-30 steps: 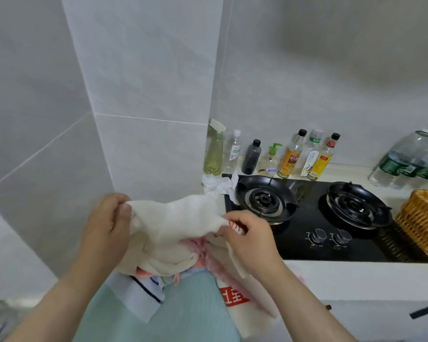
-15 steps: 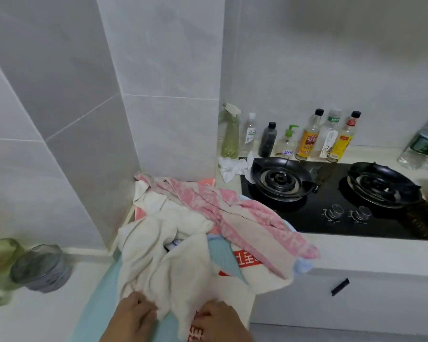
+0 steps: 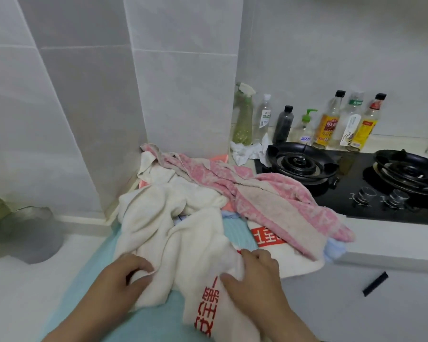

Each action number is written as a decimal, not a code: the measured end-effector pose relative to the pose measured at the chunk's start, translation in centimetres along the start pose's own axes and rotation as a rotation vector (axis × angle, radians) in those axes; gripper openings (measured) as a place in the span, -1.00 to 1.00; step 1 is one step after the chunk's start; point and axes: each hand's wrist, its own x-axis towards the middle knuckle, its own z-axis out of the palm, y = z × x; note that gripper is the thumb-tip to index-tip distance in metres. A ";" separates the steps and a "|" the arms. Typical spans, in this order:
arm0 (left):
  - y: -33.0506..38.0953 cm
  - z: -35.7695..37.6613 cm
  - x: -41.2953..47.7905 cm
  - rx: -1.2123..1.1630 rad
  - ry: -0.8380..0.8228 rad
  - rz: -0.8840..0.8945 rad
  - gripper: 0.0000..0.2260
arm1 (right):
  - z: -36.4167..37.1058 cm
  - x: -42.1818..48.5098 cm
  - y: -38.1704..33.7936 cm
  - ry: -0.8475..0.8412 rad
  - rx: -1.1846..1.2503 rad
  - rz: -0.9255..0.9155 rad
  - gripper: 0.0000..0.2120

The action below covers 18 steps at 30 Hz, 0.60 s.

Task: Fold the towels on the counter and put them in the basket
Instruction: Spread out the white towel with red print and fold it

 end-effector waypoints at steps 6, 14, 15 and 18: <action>-0.1 0.2 -1.1 -0.128 0.129 0.108 -0.78 | 1.1 -0.1 0.7 0.178 0.025 -0.110 -0.85; 2.4 -1.7 -4.7 -0.007 0.063 0.375 -0.69 | -0.2 -5.7 -2.2 0.208 0.078 -0.536 -0.35; 2.9 -2.2 -5.2 0.033 0.038 0.406 -0.76 | -0.3 -6.3 -3.1 0.191 0.019 -0.592 -0.35; 3.8 -3.7 -7.0 0.119 0.049 0.498 -0.83 | 0.1 -7.8 -5.7 0.156 -0.017 -0.704 -0.49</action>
